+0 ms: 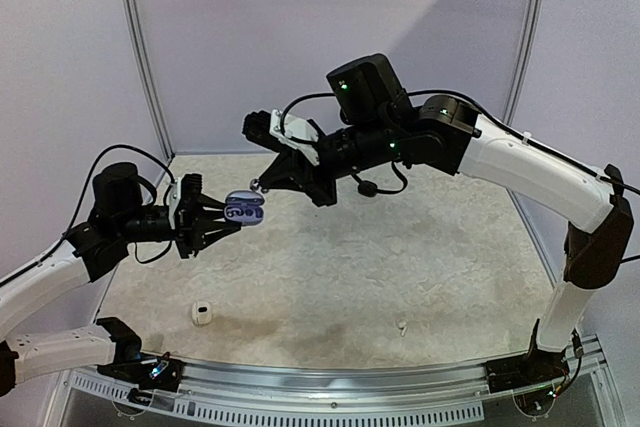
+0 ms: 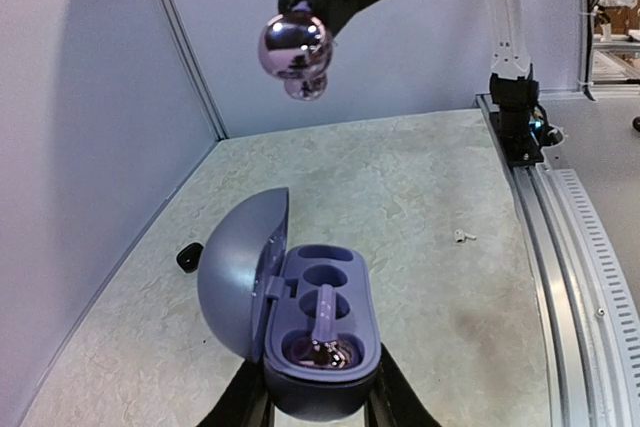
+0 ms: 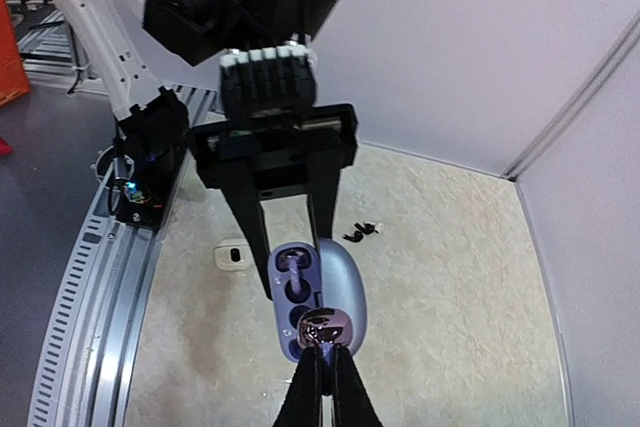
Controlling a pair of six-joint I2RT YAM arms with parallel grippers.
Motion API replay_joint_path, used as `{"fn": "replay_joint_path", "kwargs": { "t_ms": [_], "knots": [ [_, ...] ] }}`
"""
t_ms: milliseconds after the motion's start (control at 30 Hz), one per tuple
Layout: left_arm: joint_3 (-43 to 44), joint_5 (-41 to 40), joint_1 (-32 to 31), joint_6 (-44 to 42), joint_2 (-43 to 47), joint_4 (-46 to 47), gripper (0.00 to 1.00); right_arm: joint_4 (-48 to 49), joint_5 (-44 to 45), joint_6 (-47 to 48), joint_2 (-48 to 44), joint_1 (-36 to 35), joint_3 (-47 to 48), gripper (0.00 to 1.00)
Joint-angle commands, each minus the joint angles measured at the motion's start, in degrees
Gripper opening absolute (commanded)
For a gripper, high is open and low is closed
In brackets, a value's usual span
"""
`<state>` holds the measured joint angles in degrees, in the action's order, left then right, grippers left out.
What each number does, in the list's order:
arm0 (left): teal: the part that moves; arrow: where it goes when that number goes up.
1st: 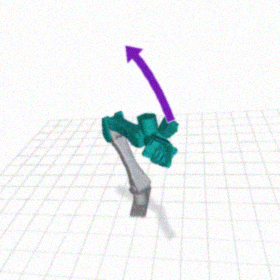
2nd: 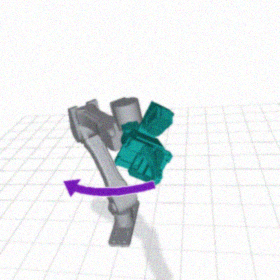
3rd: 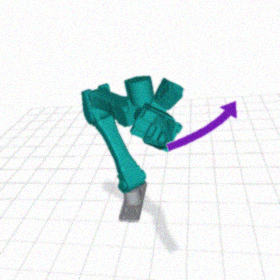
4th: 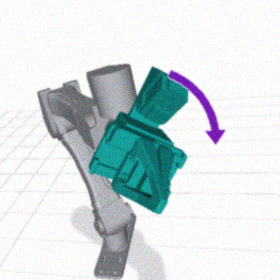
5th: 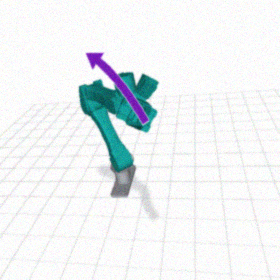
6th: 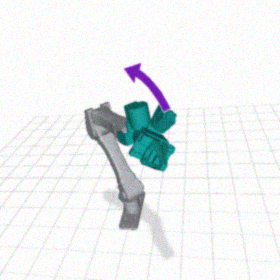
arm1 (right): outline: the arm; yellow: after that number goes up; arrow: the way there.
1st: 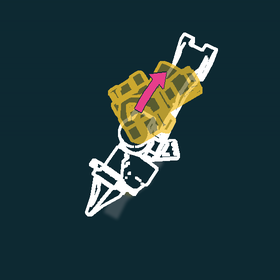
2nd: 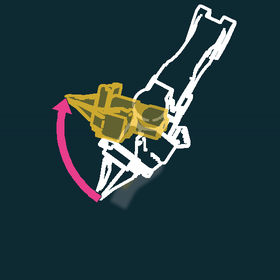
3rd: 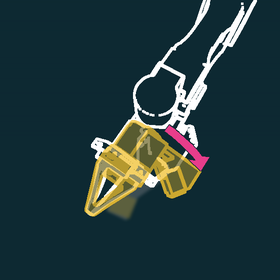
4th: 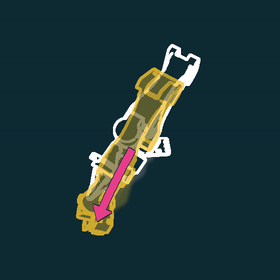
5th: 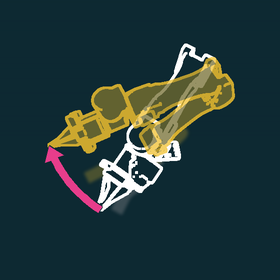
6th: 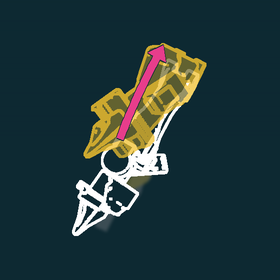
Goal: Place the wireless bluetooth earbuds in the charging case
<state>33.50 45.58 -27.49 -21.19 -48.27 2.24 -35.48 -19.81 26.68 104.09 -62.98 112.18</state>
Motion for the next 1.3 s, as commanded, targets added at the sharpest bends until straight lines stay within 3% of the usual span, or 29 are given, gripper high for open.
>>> {"fn": "replay_joint_path", "kwargs": {
  "t_ms": [0, 233, 367, 500, 700, 1100, 1267],
  "knots": [
    [0.67, -2.57, -1.0, 0.89, 0.58, 1.01, 0.0, 0.99, 9.32, -6.66, -0.21, -0.39, 1.23, 0.0],
    [-1.08, -8.4, -0.99, 2.41, 1.65, 3.56, 0.0, -1.65, 43.74, -30.11, -3.18, 1.44, -5.81, 0.0],
    [-1.83, -7.97, -1.08, 0.1, 2.12, 4.2, 0.0, -12.33, 53.1, -49.8, -3.63, 4.84, -11.83, 0.0],
    [-2.28, -7.71, -1.27, -1.64, 2.51, 3.77, 0.0, -16.81, 52.62, -71.05, -5.48, 8.64, -24.46, 0.0],
    [-2.86, -7.23, -1.42, -1.25, 3.25, 3.27, 0.0, -10.21, 41.23, -90.6, -8.52, 16.01, -42.48, 0.0],
    [-2.75, -7.31, -1.68, -1.65, 4.18, 1.35, 0.0, -2.16, 39.05, -95.65, -1.54, 18.37, -49.55, 0.0],
    [-2.82, -7.33, -1.69, -2.35, 4.17, 1.07, 0.0, -3.02, 40.07, -97.13, -0.19, 18.42, -49.23, 0.0]
  ]
}}
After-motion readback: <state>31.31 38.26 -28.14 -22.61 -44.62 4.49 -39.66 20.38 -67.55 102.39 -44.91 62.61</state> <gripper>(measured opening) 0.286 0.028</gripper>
